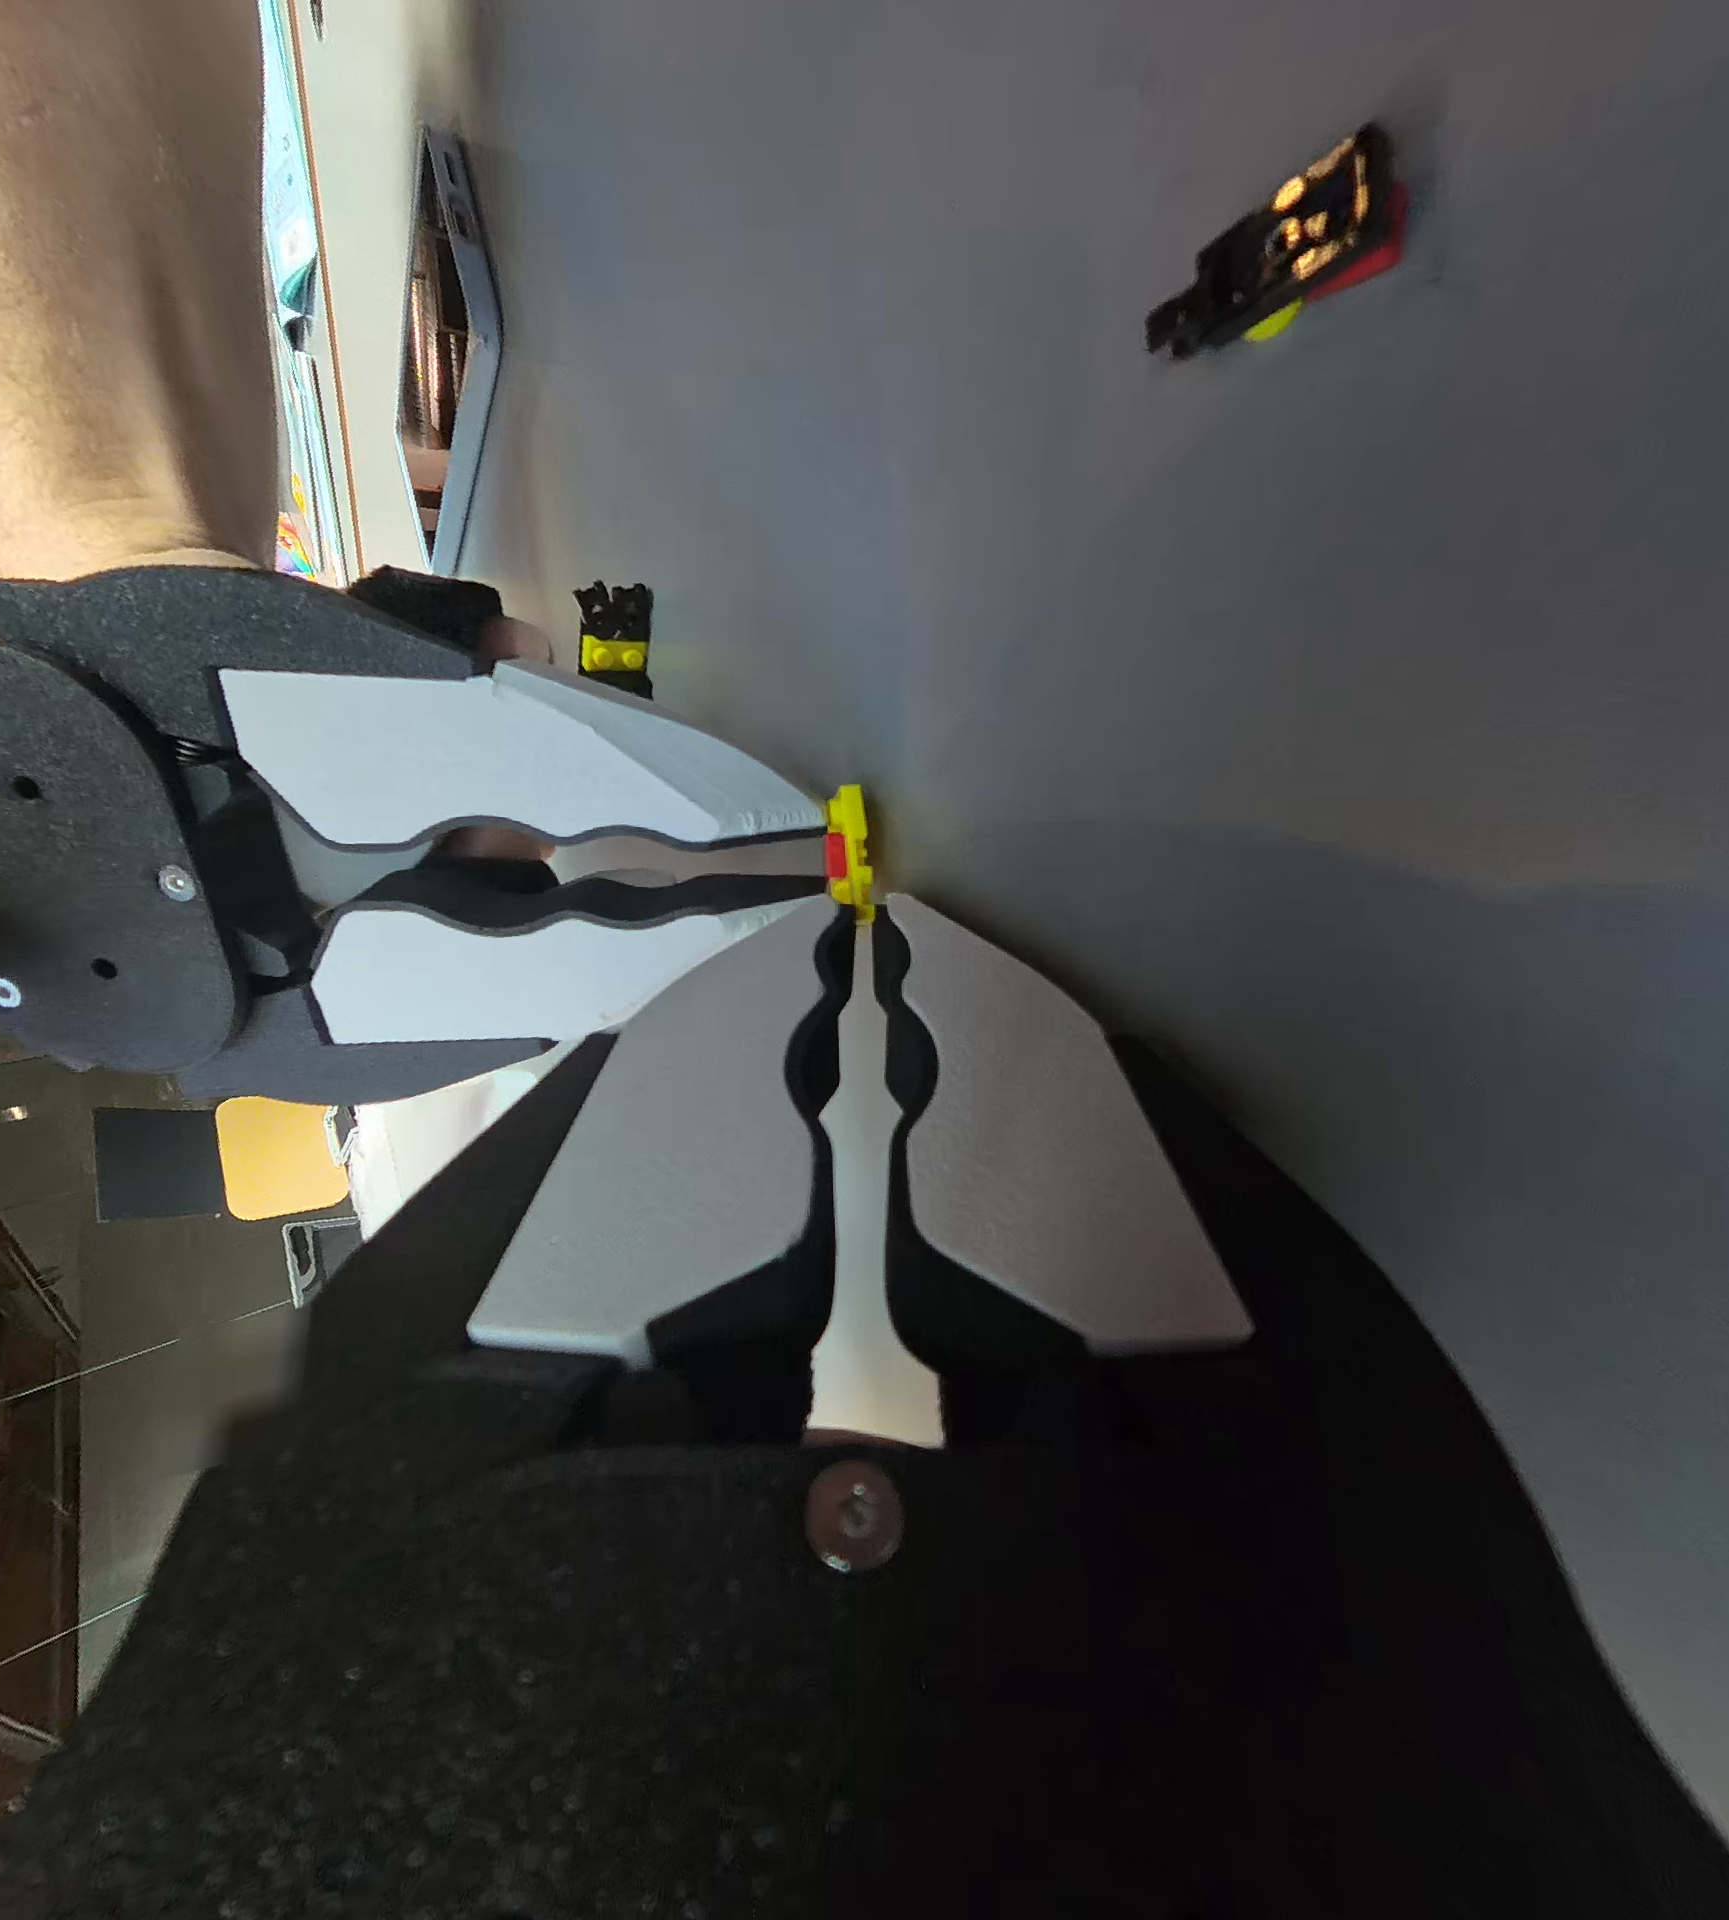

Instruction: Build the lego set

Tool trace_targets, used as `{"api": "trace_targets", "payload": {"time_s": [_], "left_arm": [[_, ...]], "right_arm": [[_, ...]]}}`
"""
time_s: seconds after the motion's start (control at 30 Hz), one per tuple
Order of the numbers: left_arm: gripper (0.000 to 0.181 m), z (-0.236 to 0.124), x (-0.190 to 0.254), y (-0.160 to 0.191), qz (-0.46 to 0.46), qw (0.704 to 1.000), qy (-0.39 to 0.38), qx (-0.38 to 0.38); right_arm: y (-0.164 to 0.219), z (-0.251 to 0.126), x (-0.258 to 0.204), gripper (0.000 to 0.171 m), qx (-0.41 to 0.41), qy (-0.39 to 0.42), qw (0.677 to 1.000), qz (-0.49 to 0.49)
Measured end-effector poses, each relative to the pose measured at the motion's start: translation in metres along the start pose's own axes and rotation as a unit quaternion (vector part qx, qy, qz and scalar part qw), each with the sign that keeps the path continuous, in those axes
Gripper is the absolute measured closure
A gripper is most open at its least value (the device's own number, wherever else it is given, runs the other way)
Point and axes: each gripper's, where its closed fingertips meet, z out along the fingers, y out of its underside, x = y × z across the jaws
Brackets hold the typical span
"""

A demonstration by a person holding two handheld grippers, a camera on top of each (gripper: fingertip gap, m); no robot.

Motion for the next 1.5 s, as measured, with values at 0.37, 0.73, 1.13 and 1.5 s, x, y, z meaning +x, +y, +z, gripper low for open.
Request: {"api": "trace_targets", "payload": {"time_s": [0.37,0.73,1.13,1.5], "left_arm": [[0.178,0.001,-0.002,0.003,0.002,1.0,-0.009,0.0],[0.179,0.002,-0.003,0.004,-0.004,1.0,-0.014,-0.003],[0.179,0.002,-0.004,0.004,0.002,1.0,-0.015,-0.013],[0.179,0.003,-0.005,0.003,-0.008,0.999,-0.018,-0.031]], "right_arm": [[0.001,0.001,-0.001,0.158,0.001,-0.014,0.999,0.046],[0.0,0.002,0.001,0.16,0.009,-0.009,0.993,0.116],[0.0,0.003,0.003,0.163,-0.009,0.082,0.976,0.204],[-0.005,0.004,0.003,0.171,-0.022,0.276,0.946,0.167]]}}
